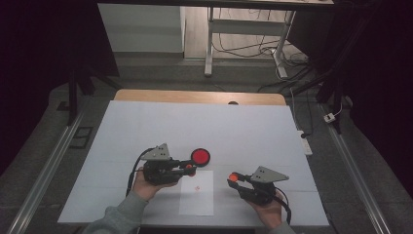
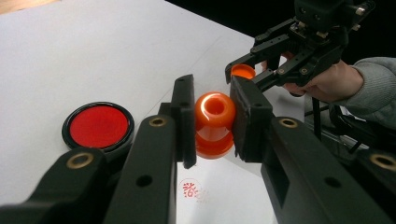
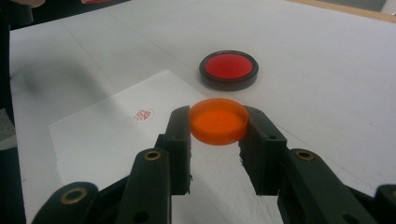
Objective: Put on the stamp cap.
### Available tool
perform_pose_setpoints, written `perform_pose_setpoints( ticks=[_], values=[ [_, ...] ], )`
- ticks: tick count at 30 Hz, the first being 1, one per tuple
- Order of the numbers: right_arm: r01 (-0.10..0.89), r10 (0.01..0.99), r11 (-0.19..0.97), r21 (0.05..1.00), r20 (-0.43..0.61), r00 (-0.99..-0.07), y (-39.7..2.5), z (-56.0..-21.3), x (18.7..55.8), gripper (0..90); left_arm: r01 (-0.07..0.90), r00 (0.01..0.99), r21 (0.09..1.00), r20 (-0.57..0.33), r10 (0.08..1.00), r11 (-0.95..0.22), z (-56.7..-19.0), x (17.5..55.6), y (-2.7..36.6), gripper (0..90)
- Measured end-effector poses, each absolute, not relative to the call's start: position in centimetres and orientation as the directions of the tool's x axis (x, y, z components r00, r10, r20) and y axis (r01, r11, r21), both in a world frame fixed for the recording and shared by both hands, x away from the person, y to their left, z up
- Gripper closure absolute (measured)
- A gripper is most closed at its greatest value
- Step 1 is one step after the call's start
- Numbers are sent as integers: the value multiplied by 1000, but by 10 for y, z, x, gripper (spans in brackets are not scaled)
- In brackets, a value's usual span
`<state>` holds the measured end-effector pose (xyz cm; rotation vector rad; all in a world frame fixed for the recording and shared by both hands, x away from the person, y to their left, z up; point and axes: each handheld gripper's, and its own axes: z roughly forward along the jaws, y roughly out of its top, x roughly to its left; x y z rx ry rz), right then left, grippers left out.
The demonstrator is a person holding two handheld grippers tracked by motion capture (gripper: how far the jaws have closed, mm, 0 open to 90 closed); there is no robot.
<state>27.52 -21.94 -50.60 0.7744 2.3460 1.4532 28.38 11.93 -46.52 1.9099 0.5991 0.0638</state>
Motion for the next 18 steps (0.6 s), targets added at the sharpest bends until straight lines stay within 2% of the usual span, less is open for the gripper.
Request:
perform_pose_setpoints(
  ticks=[18],
  values=[
    [271,527,372,888,39,-849,-196,-506,272,645,380,870,877,-231,435,-295,-467,283,117,723]
  ],
)
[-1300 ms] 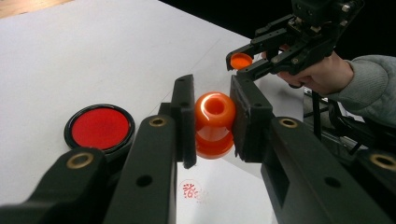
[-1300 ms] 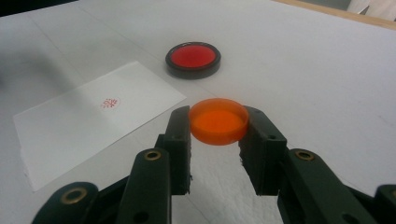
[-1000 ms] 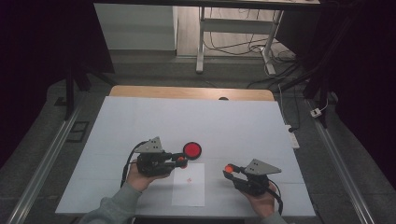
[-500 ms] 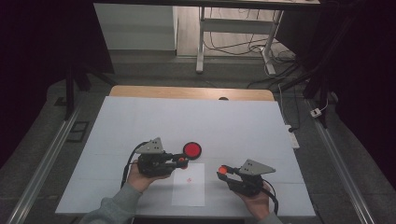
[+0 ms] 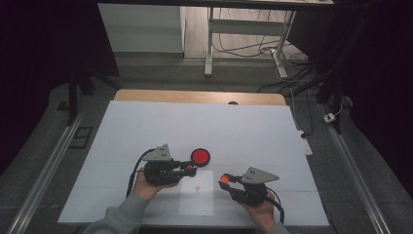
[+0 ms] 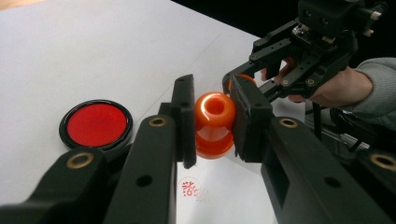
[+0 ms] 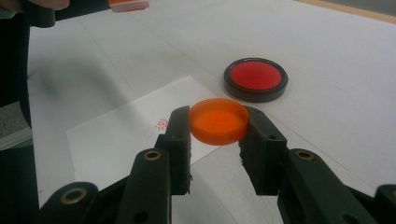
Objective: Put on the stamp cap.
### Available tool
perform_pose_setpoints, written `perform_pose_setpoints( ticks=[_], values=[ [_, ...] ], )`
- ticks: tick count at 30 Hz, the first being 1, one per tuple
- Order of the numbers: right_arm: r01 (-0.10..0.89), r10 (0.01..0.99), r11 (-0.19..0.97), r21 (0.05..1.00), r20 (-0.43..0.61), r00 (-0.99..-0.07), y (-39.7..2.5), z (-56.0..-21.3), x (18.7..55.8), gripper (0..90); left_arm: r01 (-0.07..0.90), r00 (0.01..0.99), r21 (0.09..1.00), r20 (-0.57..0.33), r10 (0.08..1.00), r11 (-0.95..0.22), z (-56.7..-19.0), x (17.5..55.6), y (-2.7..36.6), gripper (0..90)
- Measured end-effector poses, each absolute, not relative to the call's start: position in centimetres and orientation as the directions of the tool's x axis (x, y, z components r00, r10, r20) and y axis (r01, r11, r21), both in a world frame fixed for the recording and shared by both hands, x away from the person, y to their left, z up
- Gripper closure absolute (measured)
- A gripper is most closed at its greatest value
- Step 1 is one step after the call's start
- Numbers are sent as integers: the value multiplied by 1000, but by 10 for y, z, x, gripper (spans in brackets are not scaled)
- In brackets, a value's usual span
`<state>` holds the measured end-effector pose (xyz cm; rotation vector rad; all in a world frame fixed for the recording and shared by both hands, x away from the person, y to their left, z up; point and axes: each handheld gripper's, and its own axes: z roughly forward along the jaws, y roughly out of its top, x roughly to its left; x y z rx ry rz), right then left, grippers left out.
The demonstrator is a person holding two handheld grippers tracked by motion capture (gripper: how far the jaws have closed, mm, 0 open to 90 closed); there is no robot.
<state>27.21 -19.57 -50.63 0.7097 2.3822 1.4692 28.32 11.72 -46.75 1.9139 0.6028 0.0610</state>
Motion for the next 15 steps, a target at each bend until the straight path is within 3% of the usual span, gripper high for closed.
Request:
perform_pose_setpoints(
  ticks=[15],
  values=[
    [245,481,395,886,28,-876,-169,-506,271,645,381,873,873,-231,430,-304,-470,283,113,722]
  ],
)
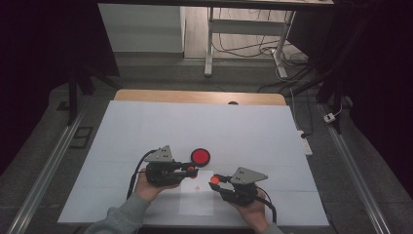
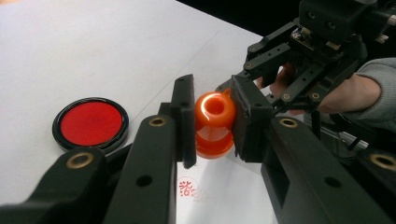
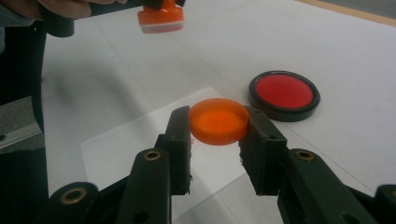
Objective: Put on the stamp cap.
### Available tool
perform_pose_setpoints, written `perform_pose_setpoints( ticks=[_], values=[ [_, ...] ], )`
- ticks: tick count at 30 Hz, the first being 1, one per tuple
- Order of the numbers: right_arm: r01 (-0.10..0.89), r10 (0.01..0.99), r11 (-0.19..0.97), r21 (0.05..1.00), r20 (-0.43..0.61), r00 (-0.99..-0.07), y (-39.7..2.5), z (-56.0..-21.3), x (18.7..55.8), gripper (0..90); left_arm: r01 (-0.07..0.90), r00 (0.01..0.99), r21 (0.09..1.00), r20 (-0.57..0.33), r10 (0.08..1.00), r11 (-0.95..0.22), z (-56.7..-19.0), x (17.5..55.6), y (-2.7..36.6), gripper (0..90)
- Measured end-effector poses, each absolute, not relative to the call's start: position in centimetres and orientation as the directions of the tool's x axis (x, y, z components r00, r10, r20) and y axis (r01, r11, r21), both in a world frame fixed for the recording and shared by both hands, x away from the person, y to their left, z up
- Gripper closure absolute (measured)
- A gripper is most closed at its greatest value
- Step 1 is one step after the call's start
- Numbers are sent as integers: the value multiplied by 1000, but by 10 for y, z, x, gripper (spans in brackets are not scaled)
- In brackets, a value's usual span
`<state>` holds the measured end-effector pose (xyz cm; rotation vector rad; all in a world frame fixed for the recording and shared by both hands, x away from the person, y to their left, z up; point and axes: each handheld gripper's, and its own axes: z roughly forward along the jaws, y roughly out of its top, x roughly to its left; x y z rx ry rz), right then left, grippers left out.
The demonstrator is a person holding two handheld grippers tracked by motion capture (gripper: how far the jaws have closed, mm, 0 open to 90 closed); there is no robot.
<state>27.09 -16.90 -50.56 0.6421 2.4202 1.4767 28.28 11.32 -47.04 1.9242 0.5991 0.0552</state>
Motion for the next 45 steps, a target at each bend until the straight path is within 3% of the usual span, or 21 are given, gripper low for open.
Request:
perform_pose_setpoints(
  ticks=[45],
  values=[
    [215,415,419,882,24,-909,-127,-510,273,644,379,879,870,-232,415,-316,-474,281,106,722]
  ],
)
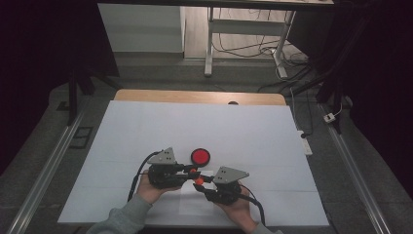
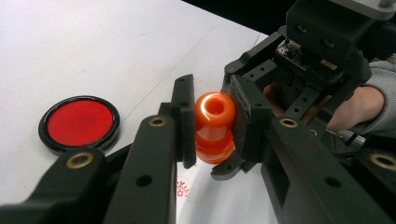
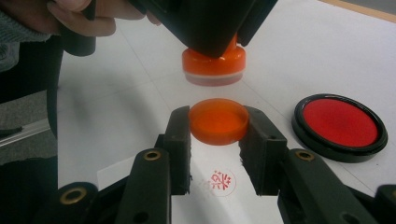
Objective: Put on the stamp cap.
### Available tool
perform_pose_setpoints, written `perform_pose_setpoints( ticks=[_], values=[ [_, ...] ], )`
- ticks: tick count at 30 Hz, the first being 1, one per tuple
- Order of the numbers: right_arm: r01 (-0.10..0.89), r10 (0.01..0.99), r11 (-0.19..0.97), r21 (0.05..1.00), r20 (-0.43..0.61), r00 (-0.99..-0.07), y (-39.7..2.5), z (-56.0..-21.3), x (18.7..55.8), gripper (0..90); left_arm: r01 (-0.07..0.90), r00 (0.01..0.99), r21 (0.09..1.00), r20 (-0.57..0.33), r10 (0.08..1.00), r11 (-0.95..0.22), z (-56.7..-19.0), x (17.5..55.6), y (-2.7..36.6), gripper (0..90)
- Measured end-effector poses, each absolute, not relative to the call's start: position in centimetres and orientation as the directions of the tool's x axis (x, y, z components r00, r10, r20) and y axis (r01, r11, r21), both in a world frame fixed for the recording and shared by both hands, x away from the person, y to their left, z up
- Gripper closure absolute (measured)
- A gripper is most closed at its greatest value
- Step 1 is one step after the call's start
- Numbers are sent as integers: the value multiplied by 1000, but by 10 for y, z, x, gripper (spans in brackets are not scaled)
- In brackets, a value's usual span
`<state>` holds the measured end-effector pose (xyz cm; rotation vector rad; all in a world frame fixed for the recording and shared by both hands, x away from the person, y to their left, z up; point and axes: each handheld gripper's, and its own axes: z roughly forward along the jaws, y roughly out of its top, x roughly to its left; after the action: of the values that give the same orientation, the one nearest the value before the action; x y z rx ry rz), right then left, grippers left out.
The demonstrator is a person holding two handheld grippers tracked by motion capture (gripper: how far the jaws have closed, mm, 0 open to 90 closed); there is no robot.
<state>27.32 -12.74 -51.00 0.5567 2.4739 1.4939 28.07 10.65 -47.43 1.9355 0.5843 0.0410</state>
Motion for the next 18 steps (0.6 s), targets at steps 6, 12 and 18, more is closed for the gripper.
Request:
perform_pose_setpoints(
  ticks=[6,12,18],
  values=[
    [212,413,419,883,23,-911,-125,-510,273,644,381,881,867,-234,412,-322,-477,280,105,722],
    [212,410,414,885,26,-912,-124,-510,272,644,378,884,865,-232,405,-331,-478,280,101,722],
    [210,410,417,884,24,-912,-123,-510,272,644,380,885,864,-235,402,-332,-479,280,100,722]
  ],
)
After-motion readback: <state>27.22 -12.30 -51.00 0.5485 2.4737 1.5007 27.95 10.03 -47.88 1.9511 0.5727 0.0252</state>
